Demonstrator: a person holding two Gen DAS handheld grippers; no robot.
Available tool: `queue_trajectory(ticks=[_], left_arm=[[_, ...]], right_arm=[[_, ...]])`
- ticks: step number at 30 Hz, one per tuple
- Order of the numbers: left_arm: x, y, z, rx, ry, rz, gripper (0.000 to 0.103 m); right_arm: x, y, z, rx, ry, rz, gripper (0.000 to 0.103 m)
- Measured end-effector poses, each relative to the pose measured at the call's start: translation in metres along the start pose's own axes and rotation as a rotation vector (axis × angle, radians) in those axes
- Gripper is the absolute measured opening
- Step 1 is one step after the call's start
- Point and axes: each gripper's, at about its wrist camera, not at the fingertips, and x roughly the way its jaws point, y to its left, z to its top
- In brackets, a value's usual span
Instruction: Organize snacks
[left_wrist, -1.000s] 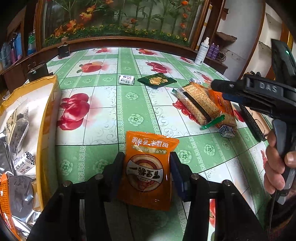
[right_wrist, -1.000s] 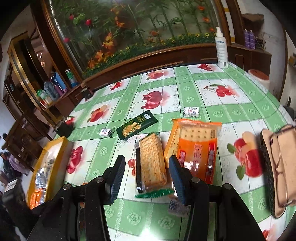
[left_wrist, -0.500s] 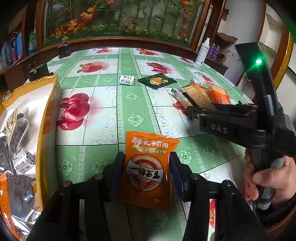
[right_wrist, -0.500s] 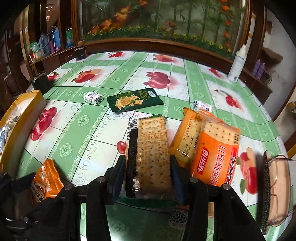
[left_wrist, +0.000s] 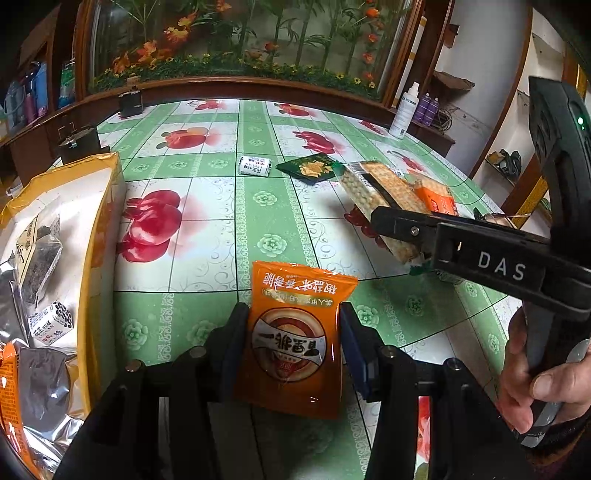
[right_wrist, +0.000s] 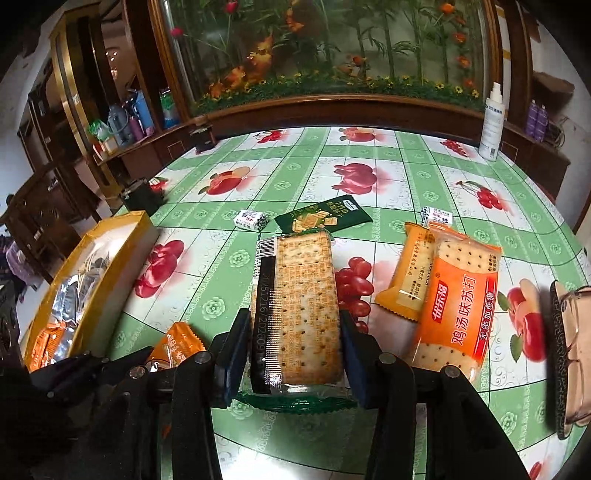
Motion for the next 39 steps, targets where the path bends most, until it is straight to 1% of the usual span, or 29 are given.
queue_trajectory(ticks=[4, 21, 39], left_arm=[[-0.0014, 0.0003, 0.0003, -0.004, -0.006, -0.003, 0.048], [-0.0065, 0.0006, 0.0022, -0.013, -0.024, -0.025, 0.048], [-0.0075, -0.0006, 0.0021, -0.013, -0.024, -0.029, 0.048]], right_arm=[[0.0018, -0.004, 0.0002, 0.024, 0.006, 0.015, 0.05], [0.0, -0.0072, -0.0007, 0.041, 0.003, 0.025, 0.05], [0.0, -0.0083, -0.0013, 0.048, 0.004, 0.027, 0.05]])
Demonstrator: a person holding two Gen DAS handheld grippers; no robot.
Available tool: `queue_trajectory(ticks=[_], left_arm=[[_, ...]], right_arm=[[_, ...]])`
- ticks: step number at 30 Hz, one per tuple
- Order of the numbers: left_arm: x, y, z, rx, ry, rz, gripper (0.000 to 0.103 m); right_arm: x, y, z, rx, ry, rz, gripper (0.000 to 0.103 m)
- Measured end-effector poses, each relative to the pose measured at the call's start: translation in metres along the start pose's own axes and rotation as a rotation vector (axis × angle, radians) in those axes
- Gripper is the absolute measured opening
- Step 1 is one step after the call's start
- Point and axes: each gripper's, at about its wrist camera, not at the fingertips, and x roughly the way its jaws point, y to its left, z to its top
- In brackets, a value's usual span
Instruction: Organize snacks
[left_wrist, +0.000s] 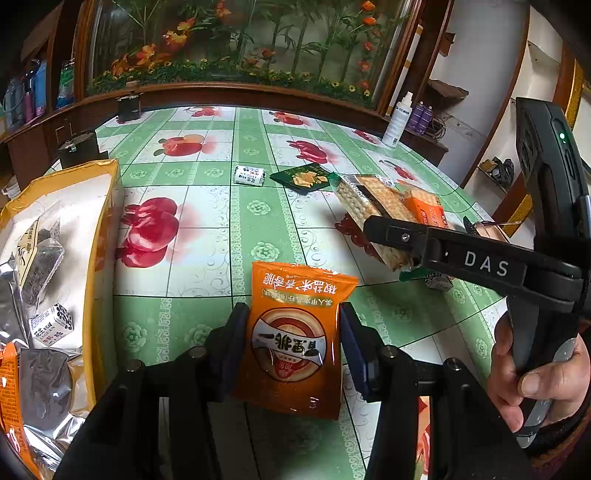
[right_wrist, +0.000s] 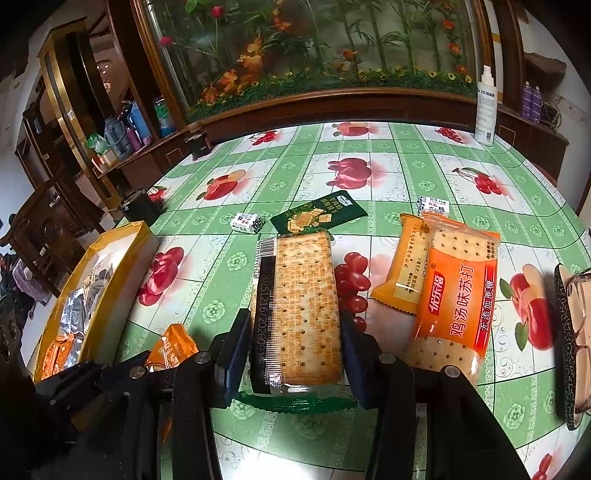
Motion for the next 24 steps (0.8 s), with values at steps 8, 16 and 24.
queue_trajectory(ticks=[8, 16, 24], left_arm=[[-0.0005, 0.0003, -0.0001, -0.001, 0.0, -0.002, 0.048], [-0.0006, -0.0012, 0.0007, 0.0, -0.003, -0.004, 0.048], [-0.0019, -0.0031, 0.0016, 0.0, -0.007, -0.007, 0.048]], right_arm=[[-0.0001, -0.0002, 0.0001, 0.001, -0.001, 0.003, 0.05], [-0.0002, -0.0007, 0.0002, 0.002, -0.001, 0.004, 0.05], [-0.0001, -0.0012, 0.0003, 0.003, -0.002, 0.004, 0.05]])
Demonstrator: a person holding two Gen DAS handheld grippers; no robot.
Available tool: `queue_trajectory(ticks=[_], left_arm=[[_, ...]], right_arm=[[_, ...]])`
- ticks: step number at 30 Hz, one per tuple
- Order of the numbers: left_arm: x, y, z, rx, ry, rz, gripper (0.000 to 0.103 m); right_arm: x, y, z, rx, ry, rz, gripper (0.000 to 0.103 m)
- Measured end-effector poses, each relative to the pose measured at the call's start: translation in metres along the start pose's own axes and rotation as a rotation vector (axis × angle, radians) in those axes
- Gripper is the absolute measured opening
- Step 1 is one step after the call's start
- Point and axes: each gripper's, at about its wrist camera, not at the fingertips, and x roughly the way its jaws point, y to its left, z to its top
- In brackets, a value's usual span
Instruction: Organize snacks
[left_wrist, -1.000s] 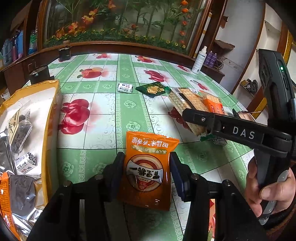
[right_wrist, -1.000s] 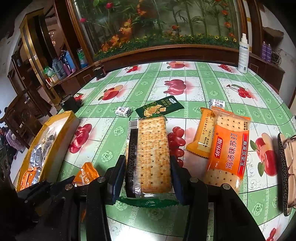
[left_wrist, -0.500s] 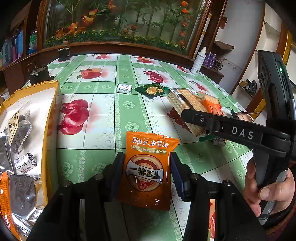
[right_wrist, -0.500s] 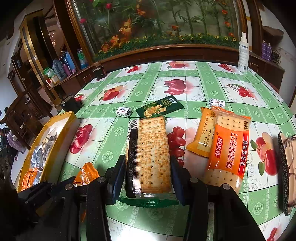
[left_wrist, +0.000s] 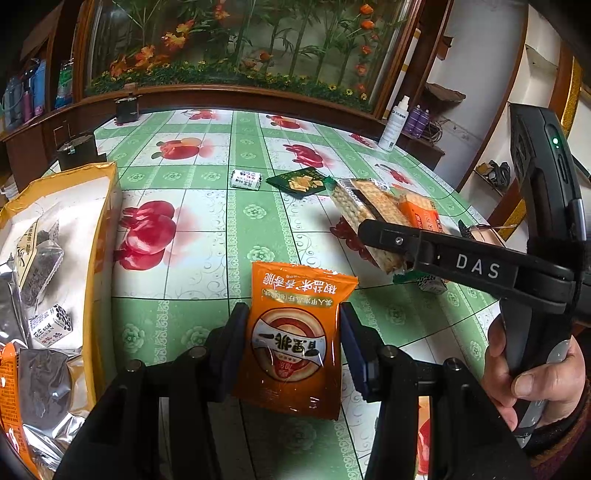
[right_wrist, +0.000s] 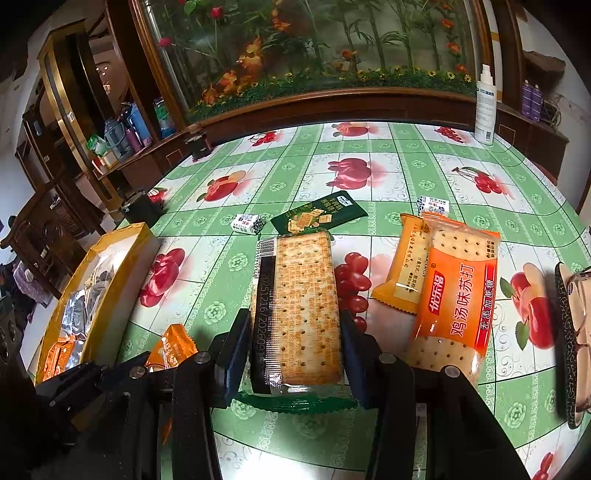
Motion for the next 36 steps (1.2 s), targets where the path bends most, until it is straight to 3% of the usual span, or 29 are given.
queue_trajectory(ticks=[36], left_arm=[[0.0001, -0.0038, 0.0032, -0.006, -0.013, -0.011, 0.048]], right_arm=[[-0.0043, 0.0012, 0.0017, 0.012, -0.012, 0.006, 0.05]])
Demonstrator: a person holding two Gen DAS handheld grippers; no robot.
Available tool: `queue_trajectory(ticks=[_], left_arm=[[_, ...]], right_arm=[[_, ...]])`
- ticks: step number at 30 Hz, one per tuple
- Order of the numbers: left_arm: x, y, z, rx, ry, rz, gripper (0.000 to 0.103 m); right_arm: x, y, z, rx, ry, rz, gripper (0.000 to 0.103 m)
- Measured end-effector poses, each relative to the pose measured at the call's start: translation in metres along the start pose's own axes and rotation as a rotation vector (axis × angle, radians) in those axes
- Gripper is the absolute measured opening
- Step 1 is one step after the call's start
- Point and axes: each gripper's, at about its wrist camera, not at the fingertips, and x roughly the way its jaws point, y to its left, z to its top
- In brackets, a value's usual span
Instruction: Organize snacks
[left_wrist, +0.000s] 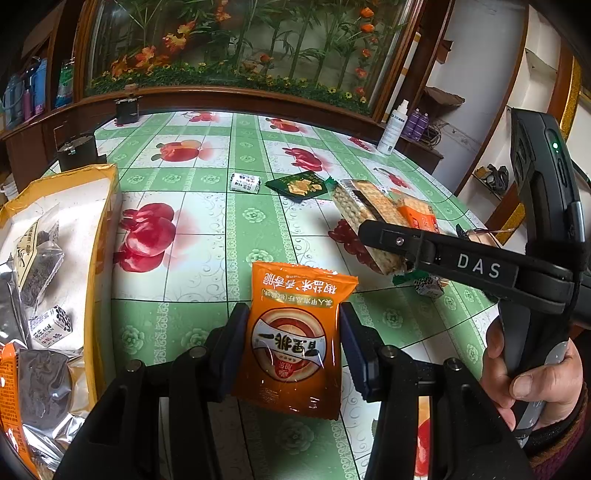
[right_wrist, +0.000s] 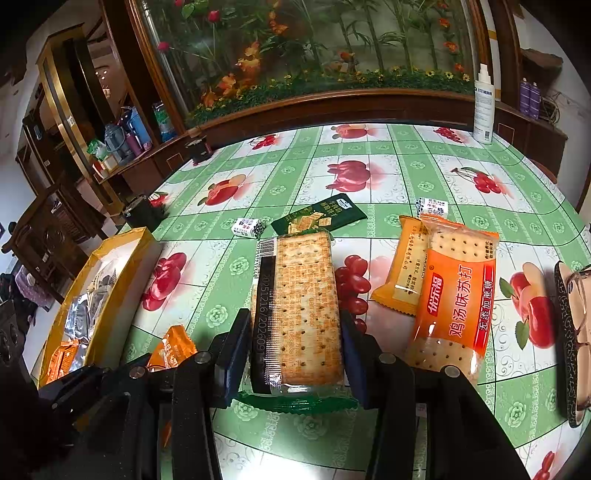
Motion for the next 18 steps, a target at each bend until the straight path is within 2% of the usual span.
queue_trajectory(ticks=[6, 13, 18], left_arm=[[-0.006, -0.003, 0.008, -0.033, -0.036, -0.027, 0.048], [-0.046, 0.0, 0.012, -0.046, -0.123, -0.068, 0.048], [-0.078, 0.015, 0.014, -0.065, -0.182, -0.066, 0.048]], right_arm=[[-0.009, -0.002, 0.003, 0.025, -0.027, 0.016, 0.05], [-0.019, -0.003, 0.007, 0.088, -0.061, 0.047, 0.05], [-0.028, 0.021, 0.005, 0.064, -0.084, 0.08, 0.05]])
